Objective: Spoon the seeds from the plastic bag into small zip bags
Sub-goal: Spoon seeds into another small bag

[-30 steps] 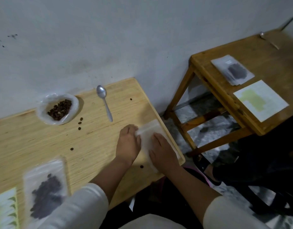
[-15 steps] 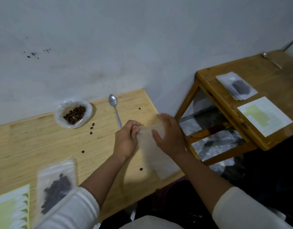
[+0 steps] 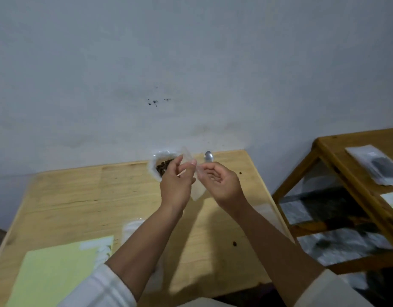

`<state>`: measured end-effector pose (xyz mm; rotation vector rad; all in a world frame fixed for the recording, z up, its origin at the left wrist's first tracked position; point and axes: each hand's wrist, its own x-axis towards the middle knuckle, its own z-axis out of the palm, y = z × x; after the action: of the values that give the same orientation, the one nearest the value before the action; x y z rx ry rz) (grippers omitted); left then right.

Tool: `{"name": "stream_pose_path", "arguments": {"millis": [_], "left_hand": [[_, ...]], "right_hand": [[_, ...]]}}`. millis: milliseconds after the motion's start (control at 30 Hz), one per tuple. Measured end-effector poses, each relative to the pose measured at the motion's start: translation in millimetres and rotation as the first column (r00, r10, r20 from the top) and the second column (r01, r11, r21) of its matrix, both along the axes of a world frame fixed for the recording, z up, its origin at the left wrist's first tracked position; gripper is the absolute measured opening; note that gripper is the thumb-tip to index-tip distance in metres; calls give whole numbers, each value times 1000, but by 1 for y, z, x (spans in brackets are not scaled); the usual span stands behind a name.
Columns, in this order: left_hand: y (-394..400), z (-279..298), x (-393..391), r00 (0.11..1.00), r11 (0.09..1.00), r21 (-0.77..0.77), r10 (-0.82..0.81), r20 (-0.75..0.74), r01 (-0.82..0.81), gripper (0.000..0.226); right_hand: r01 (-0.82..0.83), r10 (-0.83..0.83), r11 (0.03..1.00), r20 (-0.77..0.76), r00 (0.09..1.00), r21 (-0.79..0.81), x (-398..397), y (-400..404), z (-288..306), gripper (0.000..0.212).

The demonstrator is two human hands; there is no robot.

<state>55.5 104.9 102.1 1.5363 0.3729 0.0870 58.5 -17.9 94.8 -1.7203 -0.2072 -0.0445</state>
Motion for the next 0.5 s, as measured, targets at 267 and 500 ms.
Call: {"name": "stream_pose_path", "arguments": {"millis": [267,500], "left_hand": [[64,11,-14,1000,973,-231,-17,3,17,21],[89,12,-21,1000,965,-260,-23,20,27,29]], "right_hand": [[-74,76,997,-54,996,38,-4,64,4,22],[-20,19,1000,-124,992,-8,-12,92,0,27]]}}
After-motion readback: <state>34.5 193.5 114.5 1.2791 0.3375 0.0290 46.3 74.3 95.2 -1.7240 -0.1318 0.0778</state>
